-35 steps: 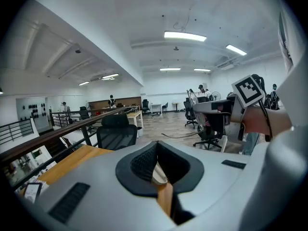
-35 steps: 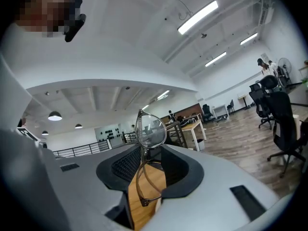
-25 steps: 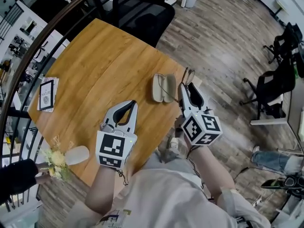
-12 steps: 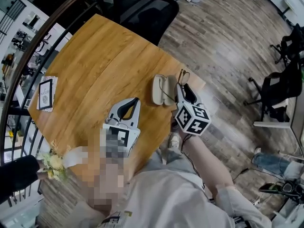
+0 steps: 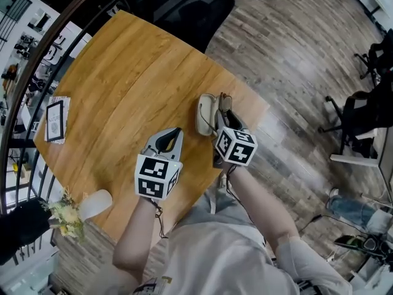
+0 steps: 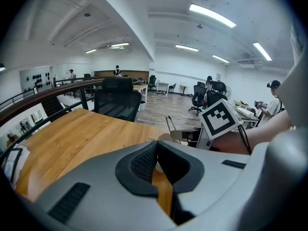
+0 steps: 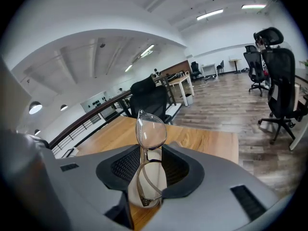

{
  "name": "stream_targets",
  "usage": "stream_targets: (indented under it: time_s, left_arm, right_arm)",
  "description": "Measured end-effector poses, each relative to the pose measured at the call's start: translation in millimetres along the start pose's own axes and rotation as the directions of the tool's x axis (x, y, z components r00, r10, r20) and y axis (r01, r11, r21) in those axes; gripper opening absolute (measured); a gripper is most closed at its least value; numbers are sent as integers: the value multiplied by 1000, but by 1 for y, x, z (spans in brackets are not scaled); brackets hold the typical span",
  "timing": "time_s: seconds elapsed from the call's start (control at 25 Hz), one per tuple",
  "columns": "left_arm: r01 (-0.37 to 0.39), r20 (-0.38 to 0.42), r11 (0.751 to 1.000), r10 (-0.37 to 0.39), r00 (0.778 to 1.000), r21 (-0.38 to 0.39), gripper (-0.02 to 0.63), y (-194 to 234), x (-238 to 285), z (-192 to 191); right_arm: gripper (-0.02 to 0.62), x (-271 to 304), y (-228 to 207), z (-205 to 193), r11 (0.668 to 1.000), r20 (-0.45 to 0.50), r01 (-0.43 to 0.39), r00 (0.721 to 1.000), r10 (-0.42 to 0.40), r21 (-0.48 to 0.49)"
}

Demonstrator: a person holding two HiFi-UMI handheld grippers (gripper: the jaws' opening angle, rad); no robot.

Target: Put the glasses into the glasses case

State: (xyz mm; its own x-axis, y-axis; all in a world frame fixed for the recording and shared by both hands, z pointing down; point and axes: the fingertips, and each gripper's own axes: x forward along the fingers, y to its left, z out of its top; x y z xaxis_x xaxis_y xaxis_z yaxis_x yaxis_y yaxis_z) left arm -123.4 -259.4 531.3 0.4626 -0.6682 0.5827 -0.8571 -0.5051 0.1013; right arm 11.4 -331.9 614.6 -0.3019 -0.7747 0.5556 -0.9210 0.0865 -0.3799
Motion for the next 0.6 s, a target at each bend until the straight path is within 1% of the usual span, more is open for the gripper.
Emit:
stream_targets:
  time_s: [0.16,0.32,0.52,0.6]
  left_arm:
    - [1,-32,1000,-1,999,-19,17,7,8,-20]
    - [3,-57,999,-5,998,-34,17,13,10,-35]
    - [3,-84,999,-7,996,-50,17,17,14,-50]
    - [2,-95,998,-8,995,-57,17,18,15,-57]
  right_arm:
    - [163,20,6,-25,1000,-64,-26,998,27,8]
    - [164,36,10,-46,999,-132,-36,991,35,-8]
    - [166,52,15,-70,998,-232,-53,971,55,15]
    - [167,57,16,-77,999,-258,-52,965,53,9]
